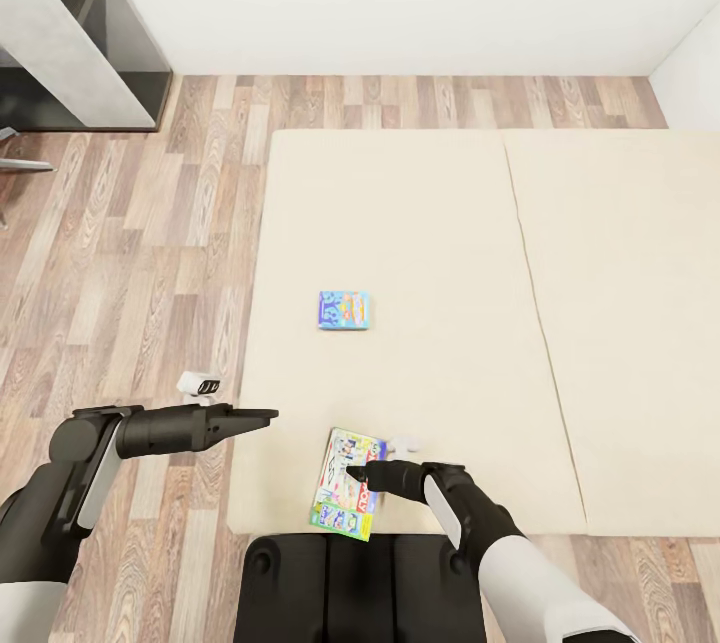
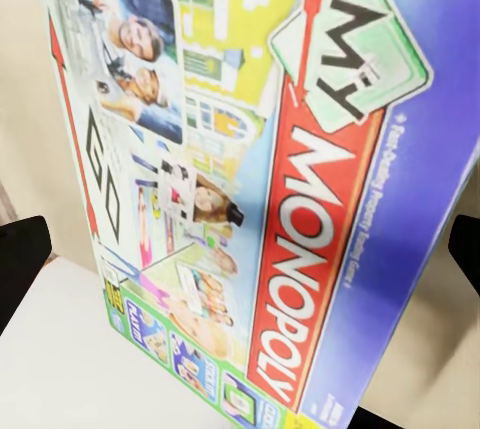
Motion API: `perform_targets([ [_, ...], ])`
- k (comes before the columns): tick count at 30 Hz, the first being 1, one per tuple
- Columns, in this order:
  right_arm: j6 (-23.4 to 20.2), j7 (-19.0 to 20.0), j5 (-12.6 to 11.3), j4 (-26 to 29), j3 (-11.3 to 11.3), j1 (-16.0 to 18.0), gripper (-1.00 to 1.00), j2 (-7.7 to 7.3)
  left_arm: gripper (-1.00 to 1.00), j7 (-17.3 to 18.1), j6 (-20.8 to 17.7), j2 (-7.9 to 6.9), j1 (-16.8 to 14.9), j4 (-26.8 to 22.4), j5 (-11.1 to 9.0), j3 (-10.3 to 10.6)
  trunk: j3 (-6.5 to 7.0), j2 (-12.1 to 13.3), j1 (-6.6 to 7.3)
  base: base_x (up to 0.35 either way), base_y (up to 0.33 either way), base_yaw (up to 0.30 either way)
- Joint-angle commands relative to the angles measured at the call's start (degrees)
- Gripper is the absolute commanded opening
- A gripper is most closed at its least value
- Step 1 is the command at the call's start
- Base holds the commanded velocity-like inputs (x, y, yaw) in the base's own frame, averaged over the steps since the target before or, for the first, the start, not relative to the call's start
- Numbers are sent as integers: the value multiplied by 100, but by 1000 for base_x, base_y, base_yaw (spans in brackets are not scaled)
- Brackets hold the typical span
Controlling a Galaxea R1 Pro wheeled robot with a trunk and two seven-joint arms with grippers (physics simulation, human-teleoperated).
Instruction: Put all the toys in the child's room - the three board games (two on the bed and one on the table), the two jigsaw puzzles on the table, and the tennis ball on the table - inside the toy box on the table in the child's room.
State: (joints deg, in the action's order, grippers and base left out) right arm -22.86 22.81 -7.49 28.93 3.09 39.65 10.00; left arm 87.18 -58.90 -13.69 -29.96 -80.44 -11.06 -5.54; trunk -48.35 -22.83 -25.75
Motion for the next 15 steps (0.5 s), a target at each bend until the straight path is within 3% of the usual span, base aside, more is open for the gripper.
perform_targets([
  [1,-43,-13,-59,7,7,0,100,0,100,18,-61,-2,-1,-3,-2,1,-6,-9,-3,0,0,0],
  [15,129,-13,-57,7,7,-2,100,0,100,18,-61,0,-1,-1,-2,1,-6,-9,-3,0,0,0],
])
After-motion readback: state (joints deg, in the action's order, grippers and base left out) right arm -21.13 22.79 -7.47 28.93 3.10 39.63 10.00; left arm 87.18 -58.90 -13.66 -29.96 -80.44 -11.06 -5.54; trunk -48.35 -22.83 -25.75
